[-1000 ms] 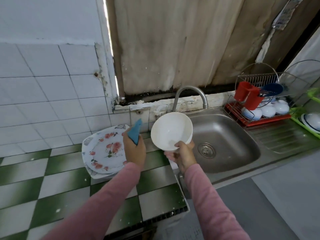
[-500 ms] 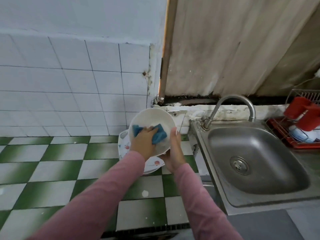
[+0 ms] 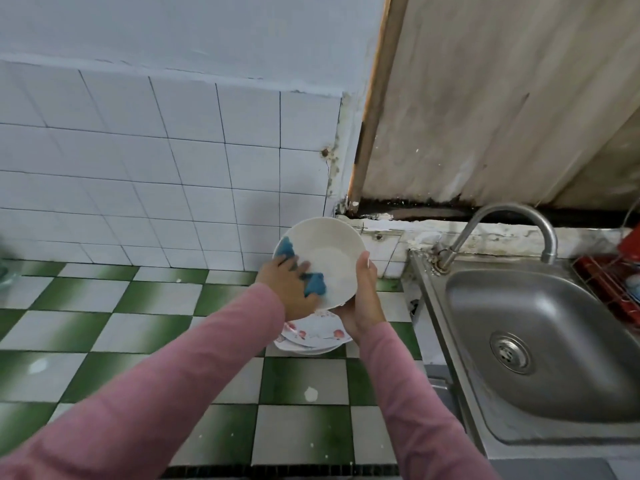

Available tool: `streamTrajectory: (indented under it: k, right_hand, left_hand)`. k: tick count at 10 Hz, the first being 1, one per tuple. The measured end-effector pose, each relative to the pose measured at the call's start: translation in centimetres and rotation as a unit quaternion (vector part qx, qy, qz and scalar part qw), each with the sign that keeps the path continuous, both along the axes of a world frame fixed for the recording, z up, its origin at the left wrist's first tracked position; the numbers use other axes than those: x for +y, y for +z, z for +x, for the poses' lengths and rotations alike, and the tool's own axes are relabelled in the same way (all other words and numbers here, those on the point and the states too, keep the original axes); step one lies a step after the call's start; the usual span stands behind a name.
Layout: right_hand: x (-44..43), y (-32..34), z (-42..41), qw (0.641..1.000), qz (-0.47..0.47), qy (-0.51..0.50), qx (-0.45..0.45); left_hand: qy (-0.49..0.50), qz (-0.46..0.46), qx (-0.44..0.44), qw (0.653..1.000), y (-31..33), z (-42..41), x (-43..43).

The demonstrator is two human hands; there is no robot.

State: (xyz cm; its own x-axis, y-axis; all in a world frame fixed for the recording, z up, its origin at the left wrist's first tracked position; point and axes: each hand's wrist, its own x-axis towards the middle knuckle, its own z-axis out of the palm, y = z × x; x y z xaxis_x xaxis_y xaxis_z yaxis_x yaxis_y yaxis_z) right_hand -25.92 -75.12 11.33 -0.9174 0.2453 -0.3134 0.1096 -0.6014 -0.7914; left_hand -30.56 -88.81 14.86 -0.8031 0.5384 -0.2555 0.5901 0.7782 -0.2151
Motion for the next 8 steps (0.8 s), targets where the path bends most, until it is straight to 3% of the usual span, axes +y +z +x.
streamTrajectory:
  k: [1,2,3,4,5,6,7,8]
  right_hand:
    - [-0.9,0.1,-0.1,1.0,0.023,0.017,0.006]
    - [-1.1,0.4,-0.2,0.999,0.035,0.033,0.008]
    - [-1.5,0.5,-0.2,0.996,0.05,0.067,0.006]
    - [-2.3,0.5,-0.3,0.995,0.06,0.076,-0.009]
    - [-2.1,0.3,-0.7,0.998,0.035,0.06,-0.009]
    - [-0.6,0.2,-0.5,0.999,0.035,0.037,-0.013]
    - [0.6,0.4,0.1,0.999,0.023,0.045,-0.006]
    - [0.8,0.3,0.6,0.998,0.022,0.051,0.0]
  left_hand:
    - [0.045,-0.025,0.04,0.998,-0.7,-1.0,-0.5]
    - [0.076,0.041,0.042,0.995,-1.1,-1.8,-0.6]
    - [0.112,0.119,-0.026,0.986,-1.8,-2.1,0.4]
    - [0.128,0.242,-0.158,0.949,-0.7,-1.1,2.0]
    - [0.101,0.323,-0.325,0.883,1.0,0.4,2.7]
    - [0.152,0.335,-0.334,0.868,0.9,0.1,2.0]
    - [0.241,0.224,-0.339,0.881,0.5,-0.6,1.5]
    - [0.243,0.217,-0.375,0.868,2.3,-0.6,1.1]
